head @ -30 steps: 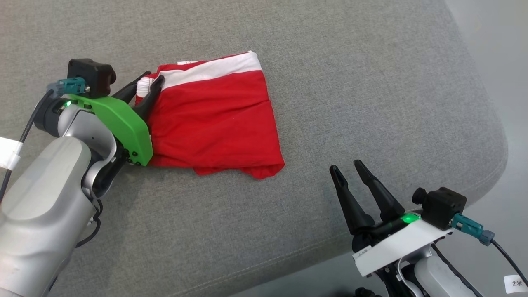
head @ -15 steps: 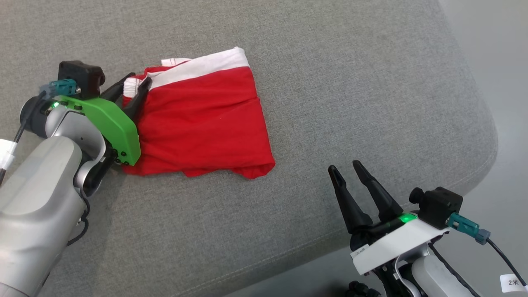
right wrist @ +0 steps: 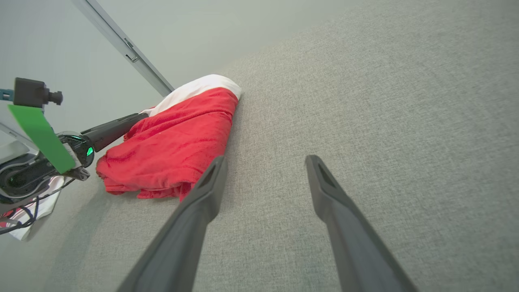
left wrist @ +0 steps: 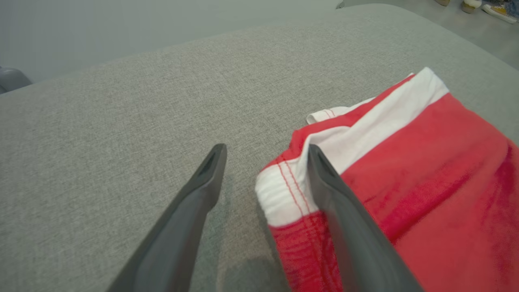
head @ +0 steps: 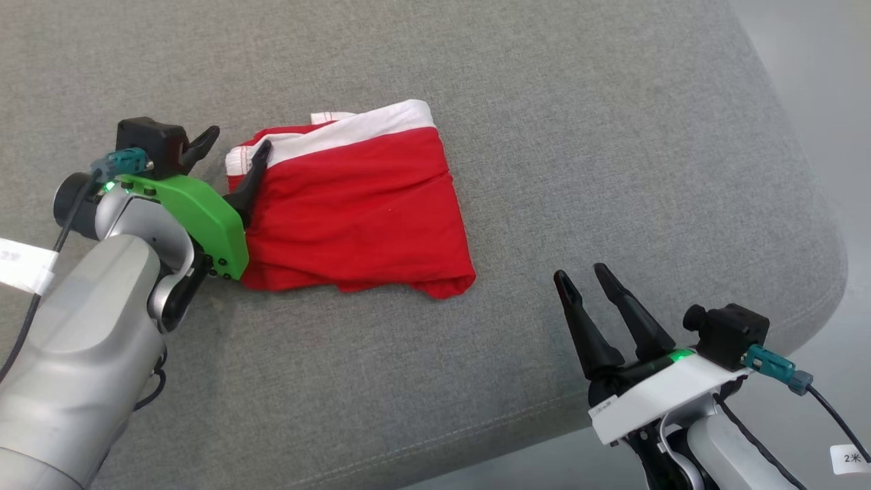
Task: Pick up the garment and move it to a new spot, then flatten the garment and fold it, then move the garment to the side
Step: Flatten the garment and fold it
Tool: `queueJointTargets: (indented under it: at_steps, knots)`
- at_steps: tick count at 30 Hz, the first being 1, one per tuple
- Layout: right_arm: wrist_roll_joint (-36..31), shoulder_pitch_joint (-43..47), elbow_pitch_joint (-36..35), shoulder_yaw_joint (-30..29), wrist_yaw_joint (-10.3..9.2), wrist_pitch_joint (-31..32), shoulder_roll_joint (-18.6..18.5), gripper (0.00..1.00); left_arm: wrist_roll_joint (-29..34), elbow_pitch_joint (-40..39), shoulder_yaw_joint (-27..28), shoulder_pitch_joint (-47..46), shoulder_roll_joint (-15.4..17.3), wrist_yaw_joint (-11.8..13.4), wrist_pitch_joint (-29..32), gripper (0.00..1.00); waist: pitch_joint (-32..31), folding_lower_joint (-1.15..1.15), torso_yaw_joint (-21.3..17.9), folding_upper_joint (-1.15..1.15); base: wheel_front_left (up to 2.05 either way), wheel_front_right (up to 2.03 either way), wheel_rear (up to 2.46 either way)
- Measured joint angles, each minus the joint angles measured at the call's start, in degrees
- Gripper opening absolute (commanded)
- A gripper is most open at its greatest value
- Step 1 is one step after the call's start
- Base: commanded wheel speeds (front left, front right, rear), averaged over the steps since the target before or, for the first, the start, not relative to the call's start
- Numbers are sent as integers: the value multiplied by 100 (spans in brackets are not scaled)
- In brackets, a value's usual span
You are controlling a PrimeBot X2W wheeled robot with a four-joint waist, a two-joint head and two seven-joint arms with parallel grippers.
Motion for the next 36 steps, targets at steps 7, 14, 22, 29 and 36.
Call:
queueJointTargets:
  at_steps: [7, 14, 22, 29, 36]
  knots:
    - [68, -22, 135, -13, 78, 16, -92, 100, -67, 5, -3, 8, -447, 0, -401, 100, -352, 0, 306, 0, 0, 0, 0]
    - [759, -20, 386, -311, 179, 135, 49, 100, -130, -60, 16, 196, -829, 0, -666, 100, -655, 0, 728, 0, 0, 0, 0]
    - [1703, -133, 961, -795, 304, 547, 152, 100, -57, -308, -177, 799, -982, 147, -739, 100, -887, 0, 1342, 0, 0, 0, 0]
    - [2214, -429, 1417, -1116, 371, 876, 164, 100, 62, -706, -220, 1295, -972, 427, -840, 100, -995, 0, 1917, 0, 0, 0, 0]
    - [2564, -475, 1693, -1371, 432, 1028, 145, 100, 56, -1016, -157, 1892, -868, 621, -857, 100, -1024, 0, 2412, 0, 0, 0, 0]
